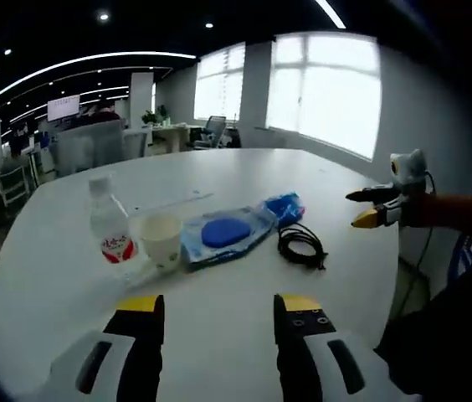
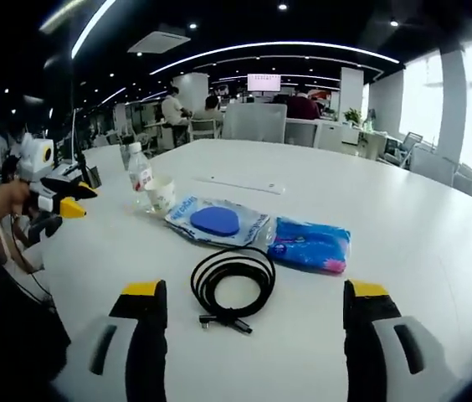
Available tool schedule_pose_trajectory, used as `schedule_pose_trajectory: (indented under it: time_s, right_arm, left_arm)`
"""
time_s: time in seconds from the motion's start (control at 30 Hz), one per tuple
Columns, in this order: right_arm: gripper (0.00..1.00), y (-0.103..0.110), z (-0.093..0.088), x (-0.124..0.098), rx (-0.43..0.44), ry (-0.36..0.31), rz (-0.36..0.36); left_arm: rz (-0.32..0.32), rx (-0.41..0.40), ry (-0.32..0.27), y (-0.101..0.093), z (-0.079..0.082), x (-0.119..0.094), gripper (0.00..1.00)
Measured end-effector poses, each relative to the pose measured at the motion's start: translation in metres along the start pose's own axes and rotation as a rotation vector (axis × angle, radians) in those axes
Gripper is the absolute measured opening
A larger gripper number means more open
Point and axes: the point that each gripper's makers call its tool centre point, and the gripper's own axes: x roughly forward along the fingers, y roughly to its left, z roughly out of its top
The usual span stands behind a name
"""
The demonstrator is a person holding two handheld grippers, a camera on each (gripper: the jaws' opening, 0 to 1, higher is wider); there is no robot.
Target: Arrange the tabletop items into an orderly group along one side of the table until the central work area is clear of visible clutter.
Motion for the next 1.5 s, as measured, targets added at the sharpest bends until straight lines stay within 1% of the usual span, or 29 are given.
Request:
schedule_pose_trajectory:
  time_s: [0.03,0.1,0.23,0.33,0.47,0.53,0.67,0.8,0.97,1.07,1.17,1.27,1.33,1.4,1.5]
  right_arm:
    - [0.86,0.000,0.000,0.000,0.000,-0.001,0.002]
    - [0.90,0.003,-0.001,-0.004,0.012,-0.007,0.023]
    - [0.95,0.006,-0.002,-0.007,0.021,-0.016,0.043]
    - [0.99,0.008,-0.006,-0.009,0.025,-0.014,0.050]
    - [0.99,0.008,-0.010,-0.011,0.022,-0.006,0.064]
    - [1.00,0.007,-0.011,-0.012,0.029,-0.002,0.068]
    - [1.00,0.005,-0.011,-0.015,0.029,-0.002,0.065]
    - [1.00,0.004,-0.010,-0.018,0.022,-0.002,0.066]
    - [1.00,0.007,-0.010,-0.021,0.022,0.005,0.073]
    - [1.00,0.007,-0.010,-0.022,0.021,0.006,0.077]
    - [1.00,0.007,-0.012,-0.024,0.022,0.009,0.082]
    - [1.00,0.005,-0.013,-0.025,0.019,0.010,0.081]
    - [1.00,0.003,-0.015,-0.026,0.021,0.011,0.080]
    - [1.00,0.004,-0.015,-0.027,0.021,0.012,0.078]
    - [1.00,0.004,-0.015,-0.029,0.019,0.011,0.079]
  left_arm:
    - [0.003,0.000,0.000,0.001,-0.001,-0.001,0.56]
    - [0.017,-0.010,-0.009,0.007,-0.004,-0.011,0.60]
    - [0.028,-0.025,-0.012,0.016,-0.007,-0.020,0.65]
    - [0.036,-0.025,-0.011,0.020,-0.008,-0.023,0.68]
    - [0.033,-0.024,-0.010,0.024,-0.011,-0.025,0.74]
    - [0.034,-0.017,0.002,0.022,-0.013,-0.027,0.78]
    - [0.033,-0.030,-0.016,0.018,-0.011,-0.032,0.82]
    - [0.035,-0.034,-0.037,0.015,-0.010,-0.035,0.89]
    - [0.016,-0.039,-0.046,0.006,-0.008,-0.036,0.94]
    - [0.016,-0.035,-0.044,0.004,-0.008,-0.036,0.97]
    - [0.004,-0.041,-0.053,-0.005,-0.006,-0.037,0.99]
    - [0.001,-0.033,-0.048,-0.006,-0.006,-0.036,0.99]
    - [-0.012,-0.031,-0.051,-0.014,-0.003,-0.035,0.99]
    - [-0.021,-0.031,-0.050,-0.017,-0.002,-0.033,0.99]
    - [-0.020,-0.035,-0.049,-0.017,-0.002,-0.032,0.99]
